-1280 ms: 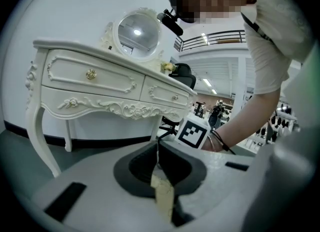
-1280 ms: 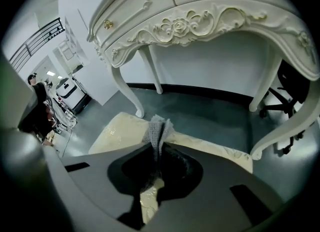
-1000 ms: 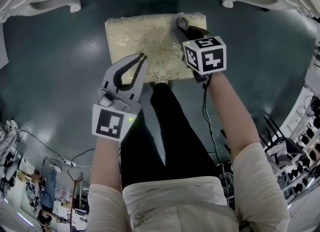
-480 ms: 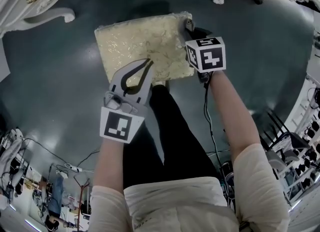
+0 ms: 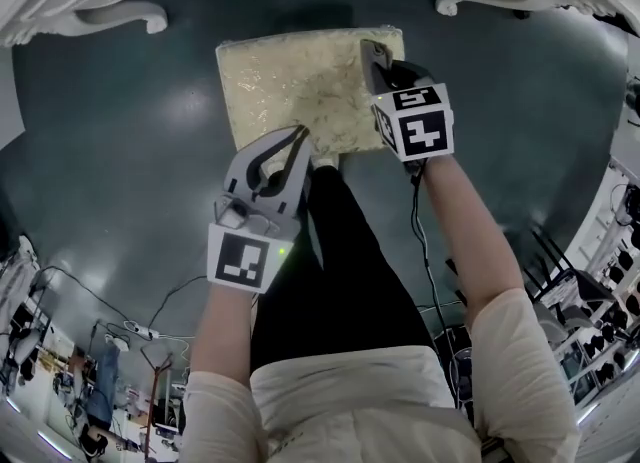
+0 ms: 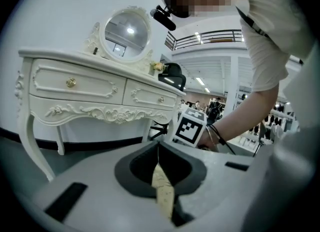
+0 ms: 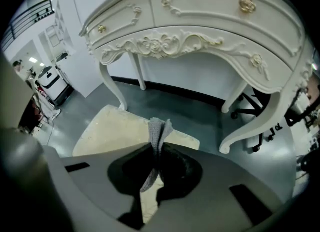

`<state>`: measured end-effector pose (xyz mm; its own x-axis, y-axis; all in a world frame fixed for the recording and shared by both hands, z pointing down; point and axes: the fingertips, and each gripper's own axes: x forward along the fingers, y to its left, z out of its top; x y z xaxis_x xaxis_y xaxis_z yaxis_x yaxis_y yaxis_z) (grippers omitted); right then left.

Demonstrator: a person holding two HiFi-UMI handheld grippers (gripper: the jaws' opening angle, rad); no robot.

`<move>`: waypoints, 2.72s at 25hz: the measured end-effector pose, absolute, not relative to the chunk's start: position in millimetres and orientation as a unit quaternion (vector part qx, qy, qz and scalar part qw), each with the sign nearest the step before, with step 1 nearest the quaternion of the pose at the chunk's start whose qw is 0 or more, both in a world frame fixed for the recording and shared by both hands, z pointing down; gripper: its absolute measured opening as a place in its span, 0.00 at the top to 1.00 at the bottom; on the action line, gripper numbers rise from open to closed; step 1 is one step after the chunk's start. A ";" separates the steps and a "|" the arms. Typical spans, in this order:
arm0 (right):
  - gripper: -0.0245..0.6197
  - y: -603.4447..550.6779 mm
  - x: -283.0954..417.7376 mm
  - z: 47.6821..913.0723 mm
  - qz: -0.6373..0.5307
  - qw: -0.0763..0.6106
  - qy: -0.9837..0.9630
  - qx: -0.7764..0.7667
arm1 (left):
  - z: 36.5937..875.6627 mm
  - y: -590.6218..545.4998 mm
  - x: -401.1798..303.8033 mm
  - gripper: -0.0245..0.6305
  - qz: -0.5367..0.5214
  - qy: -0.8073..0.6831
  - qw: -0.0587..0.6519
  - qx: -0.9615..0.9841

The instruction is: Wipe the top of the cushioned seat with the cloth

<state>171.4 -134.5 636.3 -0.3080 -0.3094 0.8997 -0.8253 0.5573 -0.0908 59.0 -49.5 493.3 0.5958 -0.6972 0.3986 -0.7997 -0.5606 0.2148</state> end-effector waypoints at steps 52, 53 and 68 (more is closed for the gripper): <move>0.91 -60.1 74.4 668.5 0.349 0.434 -0.776 0.297 | 520.9 -25.7 2.3 0.96 0.131 -0.488 0.223 0.834; 0.91 -61.2 81.8 669.4 0.350 0.434 -0.775 0.299 | 521.4 -26.5 8.4 0.96 0.131 -0.486 0.223 0.835; 0.91 -77.3 184.9 673.7 0.364 0.426 -0.750 0.352 | 526.6 -40.7 90.7 0.96 0.132 -0.447 0.233 0.854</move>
<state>184.9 -77.3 673.7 -0.3905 -0.2176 0.8945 -0.8376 0.4872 -0.2471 90.7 -40.7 526.6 0.5659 -0.7010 0.4340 -0.8243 -0.4922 0.2797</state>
